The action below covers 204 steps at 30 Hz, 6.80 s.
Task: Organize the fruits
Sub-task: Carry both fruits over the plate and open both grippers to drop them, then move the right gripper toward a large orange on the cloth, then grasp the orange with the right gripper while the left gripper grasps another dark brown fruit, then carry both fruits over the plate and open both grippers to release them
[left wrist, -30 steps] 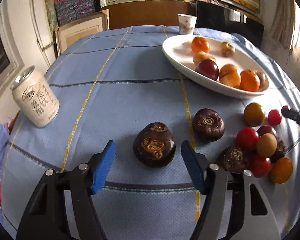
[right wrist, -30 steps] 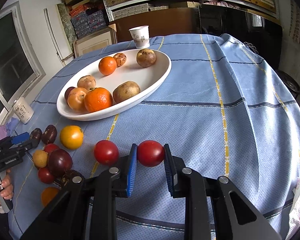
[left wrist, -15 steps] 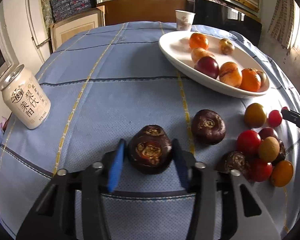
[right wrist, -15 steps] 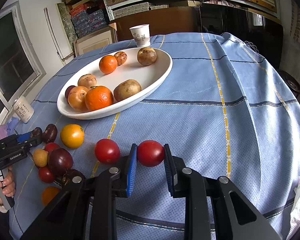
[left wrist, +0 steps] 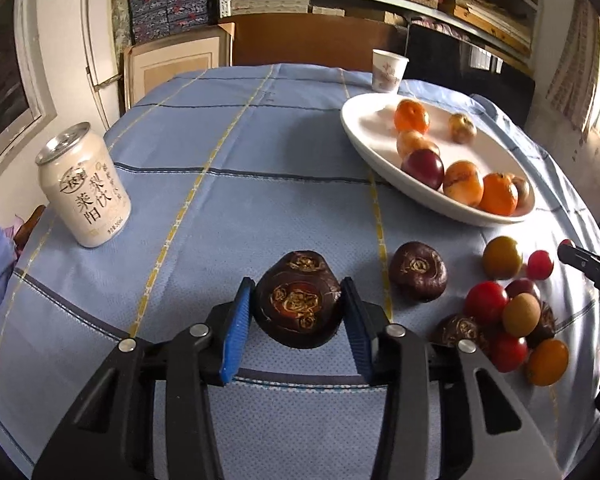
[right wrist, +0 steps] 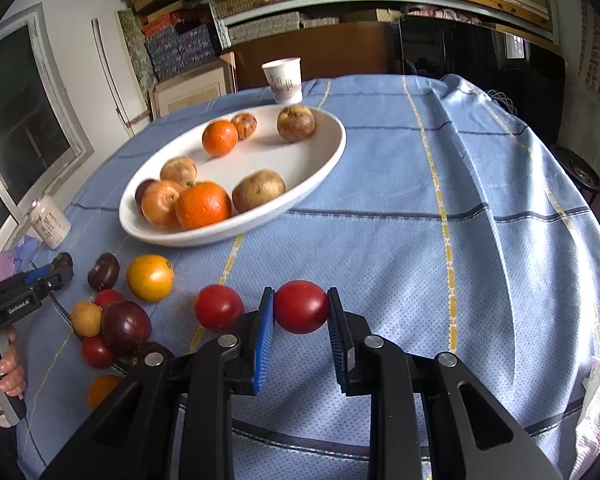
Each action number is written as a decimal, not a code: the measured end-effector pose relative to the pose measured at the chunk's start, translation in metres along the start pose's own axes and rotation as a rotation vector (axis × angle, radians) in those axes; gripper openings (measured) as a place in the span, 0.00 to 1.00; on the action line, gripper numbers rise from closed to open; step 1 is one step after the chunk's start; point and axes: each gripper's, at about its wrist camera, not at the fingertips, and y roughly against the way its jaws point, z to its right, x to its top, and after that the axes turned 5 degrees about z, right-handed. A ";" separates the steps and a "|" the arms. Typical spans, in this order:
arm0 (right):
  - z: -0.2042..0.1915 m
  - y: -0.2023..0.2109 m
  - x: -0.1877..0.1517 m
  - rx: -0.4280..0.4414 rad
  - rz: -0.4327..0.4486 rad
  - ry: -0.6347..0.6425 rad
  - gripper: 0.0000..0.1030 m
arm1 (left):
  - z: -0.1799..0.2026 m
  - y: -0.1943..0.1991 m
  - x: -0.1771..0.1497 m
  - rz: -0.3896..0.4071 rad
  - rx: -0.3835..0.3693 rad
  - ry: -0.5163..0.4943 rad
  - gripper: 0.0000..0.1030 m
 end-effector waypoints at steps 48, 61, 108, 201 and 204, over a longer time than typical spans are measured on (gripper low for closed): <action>-0.070 0.045 -0.019 0.320 0.048 0.163 0.51 | 0.048 0.054 0.000 0.188 -0.010 -0.139 0.95; -0.080 0.045 -0.048 0.365 -0.101 0.190 0.51 | 0.012 0.048 -0.007 0.095 -0.090 0.036 0.95; -0.071 0.005 -0.044 0.436 -0.220 -0.045 0.37 | 0.030 0.049 -0.015 0.093 -0.030 -0.063 0.95; -0.024 -0.035 0.063 0.282 0.100 -0.107 0.59 | 0.073 -0.054 0.107 0.018 -0.326 -0.017 0.89; -0.023 -0.016 0.054 0.284 0.103 -0.073 0.59 | 0.054 -0.033 0.098 0.048 -0.304 0.039 0.95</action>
